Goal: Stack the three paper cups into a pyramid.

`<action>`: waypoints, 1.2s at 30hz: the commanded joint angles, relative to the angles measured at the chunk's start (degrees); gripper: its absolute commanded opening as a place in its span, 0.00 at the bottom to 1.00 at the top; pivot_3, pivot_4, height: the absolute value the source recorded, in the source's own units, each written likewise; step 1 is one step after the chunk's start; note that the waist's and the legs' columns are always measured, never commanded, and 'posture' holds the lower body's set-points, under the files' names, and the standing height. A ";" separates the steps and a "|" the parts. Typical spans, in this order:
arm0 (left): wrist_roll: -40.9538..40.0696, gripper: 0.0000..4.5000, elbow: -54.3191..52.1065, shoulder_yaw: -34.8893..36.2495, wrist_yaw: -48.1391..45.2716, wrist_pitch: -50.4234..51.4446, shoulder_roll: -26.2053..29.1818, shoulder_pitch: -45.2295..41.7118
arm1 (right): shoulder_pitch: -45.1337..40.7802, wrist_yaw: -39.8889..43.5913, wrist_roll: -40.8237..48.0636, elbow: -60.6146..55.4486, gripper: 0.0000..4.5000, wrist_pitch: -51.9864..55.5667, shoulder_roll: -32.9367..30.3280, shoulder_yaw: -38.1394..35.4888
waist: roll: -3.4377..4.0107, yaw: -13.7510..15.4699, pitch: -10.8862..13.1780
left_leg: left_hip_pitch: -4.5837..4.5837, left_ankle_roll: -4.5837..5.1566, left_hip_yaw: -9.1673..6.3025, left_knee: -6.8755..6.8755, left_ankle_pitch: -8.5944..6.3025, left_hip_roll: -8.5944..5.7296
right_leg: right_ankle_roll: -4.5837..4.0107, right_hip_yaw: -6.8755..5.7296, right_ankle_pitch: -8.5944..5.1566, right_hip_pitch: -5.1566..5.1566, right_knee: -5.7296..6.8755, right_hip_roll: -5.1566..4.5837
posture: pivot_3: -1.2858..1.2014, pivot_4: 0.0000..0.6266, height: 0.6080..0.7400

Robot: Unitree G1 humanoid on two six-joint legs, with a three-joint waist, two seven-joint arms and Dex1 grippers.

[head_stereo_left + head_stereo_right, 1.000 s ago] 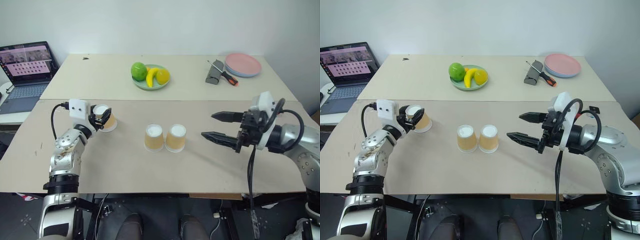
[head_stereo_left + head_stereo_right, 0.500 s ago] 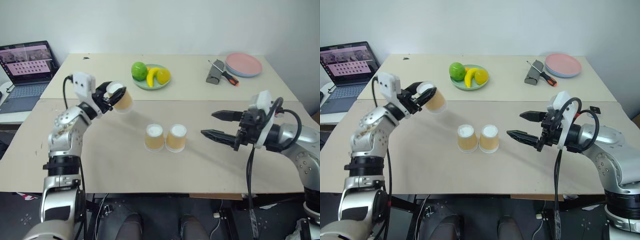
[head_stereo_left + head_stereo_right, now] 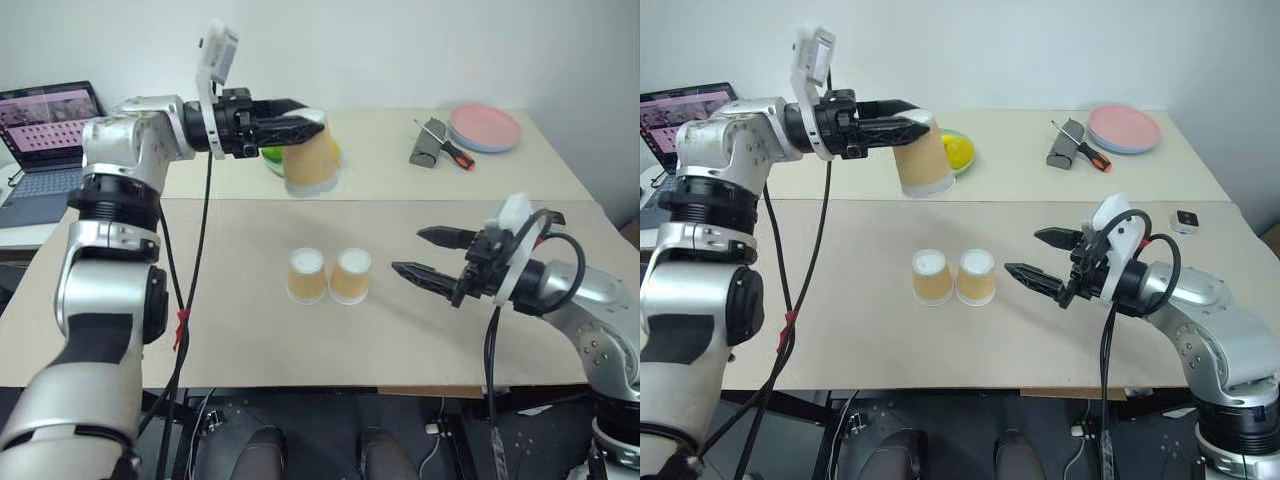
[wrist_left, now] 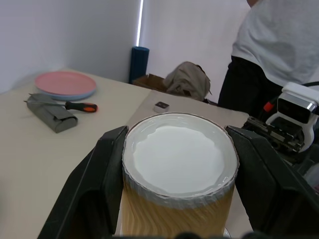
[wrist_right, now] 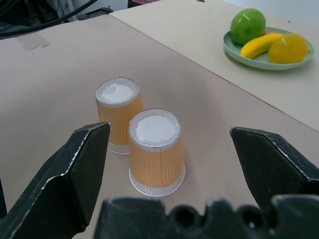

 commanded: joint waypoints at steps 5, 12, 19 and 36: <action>7.75 0.58 7.80 -4.02 -6.94 -12.21 -4.46 0.21 | 4.22 -3.75 1.16 -6.00 1.00 -1.05 0.05 -4.32 | -0.03 -0.05 0.02 | -0.09 0.00 -0.02 0.03 0.00 0.00 | 0.00 0.00 0.00 -0.04 0.00 0.00 | 0.52 0.24 1.00; 9.84 0.58 8.92 -3.77 -8.33 -16.92 -9.28 1.34 | 6.91 -5.38 2.02 -7.68 1.00 -0.79 -0.32 -6.23 | -0.04 0.00 0.02 | -0.11 0.01 -0.03 0.05 0.00 0.00 | 0.00 0.00 0.00 -0.06 0.04 0.00 | 0.52 0.24 1.00; 10.61 0.58 8.39 -3.53 -9.31 -17.75 -11.50 2.12 | 6.94 -5.93 2.11 -7.77 1.00 -0.94 -0.22 -5.84 | -0.04 -0.14 0.02 | -0.10 0.01 -0.03 0.05 0.00 0.00 | 0.01 0.00 0.00 -0.06 0.04 0.00 | 0.52 0.24 1.00; 11.62 0.58 4.94 -3.71 -10.62 -17.86 -11.60 5.07 | 6.60 -5.52 3.51 -7.85 1.00 -0.81 -1.35 -5.75 | -0.04 -0.11 0.02 | -0.08 0.01 -0.05 0.09 0.00 0.00 | 0.01 0.00 0.00 -0.02 0.07 0.00 | 0.52 0.24 1.00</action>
